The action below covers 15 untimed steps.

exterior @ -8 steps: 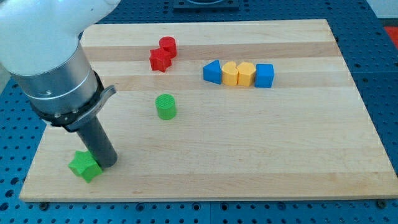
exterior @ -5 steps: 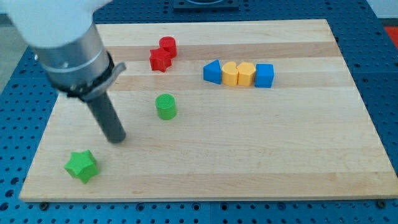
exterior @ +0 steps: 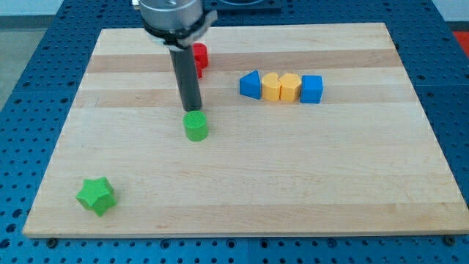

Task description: Push the green circle into the green star

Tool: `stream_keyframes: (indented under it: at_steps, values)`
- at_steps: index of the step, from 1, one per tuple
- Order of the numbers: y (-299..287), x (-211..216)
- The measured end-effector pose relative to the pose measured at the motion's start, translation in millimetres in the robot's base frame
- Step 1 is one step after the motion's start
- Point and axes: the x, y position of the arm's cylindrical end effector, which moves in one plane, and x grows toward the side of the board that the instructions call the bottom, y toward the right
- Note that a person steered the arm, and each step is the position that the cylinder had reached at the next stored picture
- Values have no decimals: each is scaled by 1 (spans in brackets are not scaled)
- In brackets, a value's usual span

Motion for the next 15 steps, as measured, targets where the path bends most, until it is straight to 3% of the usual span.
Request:
stream_keyframes:
  at_steps: [4,7,12,15]
  values:
    - [8,75]
    - [54,75]
    - [-16,108]
    - [2,148]
